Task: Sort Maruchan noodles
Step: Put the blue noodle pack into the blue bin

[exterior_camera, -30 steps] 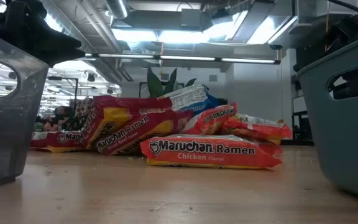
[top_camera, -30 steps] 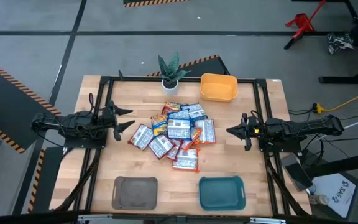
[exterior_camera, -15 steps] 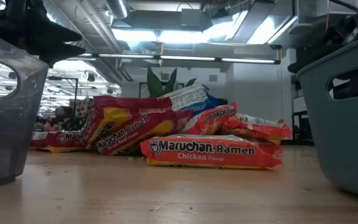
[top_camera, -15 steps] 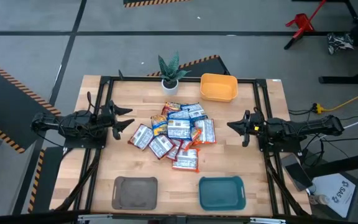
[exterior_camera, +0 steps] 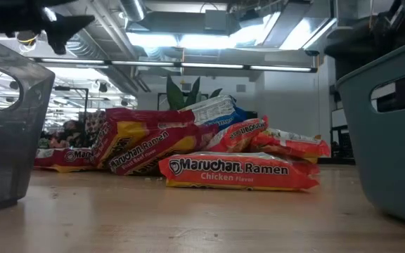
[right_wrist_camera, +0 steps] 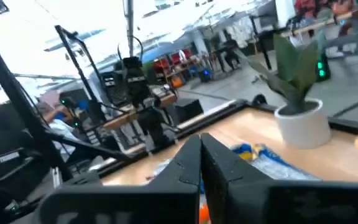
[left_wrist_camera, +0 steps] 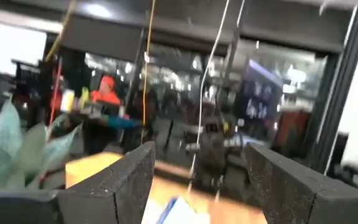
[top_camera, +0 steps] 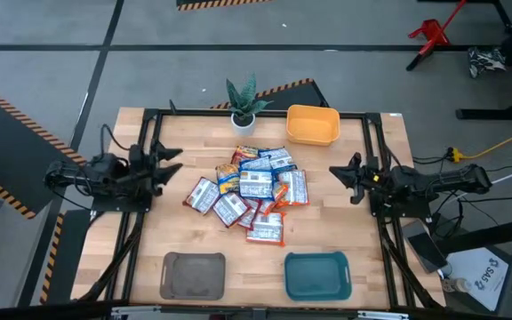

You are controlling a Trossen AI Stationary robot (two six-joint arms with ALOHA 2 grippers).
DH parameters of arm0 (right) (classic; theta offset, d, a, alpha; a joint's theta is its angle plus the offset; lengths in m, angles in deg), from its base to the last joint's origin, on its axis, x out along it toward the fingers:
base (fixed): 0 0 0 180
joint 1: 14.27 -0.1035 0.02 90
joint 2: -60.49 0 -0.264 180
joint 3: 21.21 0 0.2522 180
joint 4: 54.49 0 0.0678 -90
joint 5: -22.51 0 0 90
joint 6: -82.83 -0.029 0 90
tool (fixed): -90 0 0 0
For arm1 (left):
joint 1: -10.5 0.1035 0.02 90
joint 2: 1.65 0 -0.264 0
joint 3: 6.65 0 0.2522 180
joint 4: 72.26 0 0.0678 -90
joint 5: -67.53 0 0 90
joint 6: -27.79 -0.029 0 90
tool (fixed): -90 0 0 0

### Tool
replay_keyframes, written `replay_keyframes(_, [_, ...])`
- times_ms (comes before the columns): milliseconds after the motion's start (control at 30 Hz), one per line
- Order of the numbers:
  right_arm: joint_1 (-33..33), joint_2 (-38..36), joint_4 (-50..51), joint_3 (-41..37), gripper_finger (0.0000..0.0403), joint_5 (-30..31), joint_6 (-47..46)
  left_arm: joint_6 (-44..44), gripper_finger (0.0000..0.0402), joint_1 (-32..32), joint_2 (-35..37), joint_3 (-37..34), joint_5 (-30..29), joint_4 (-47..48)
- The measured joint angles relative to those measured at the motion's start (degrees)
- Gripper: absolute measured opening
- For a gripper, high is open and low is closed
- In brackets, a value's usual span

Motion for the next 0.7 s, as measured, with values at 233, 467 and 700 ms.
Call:
replay_keyframes(233, [0.0,6.1,5.7,7.4,0.0095,2.3,1.9,3.2,0.0244,0.0,-1.7,0.1,-3.5,-9.7])
replay_keyframes(467, [0.0,24.8,12.7,19.7,0.022,5.2,2.1,16.5,0.0244,0.0,-15.4,0.3,-6.1,-6.9])
replay_keyframes(700, [0.0,49.8,13.7,31.6,0.025,9.0,1.9,22.1,0.0244,0.1,-38.4,7.8,-2.0,-5.8])
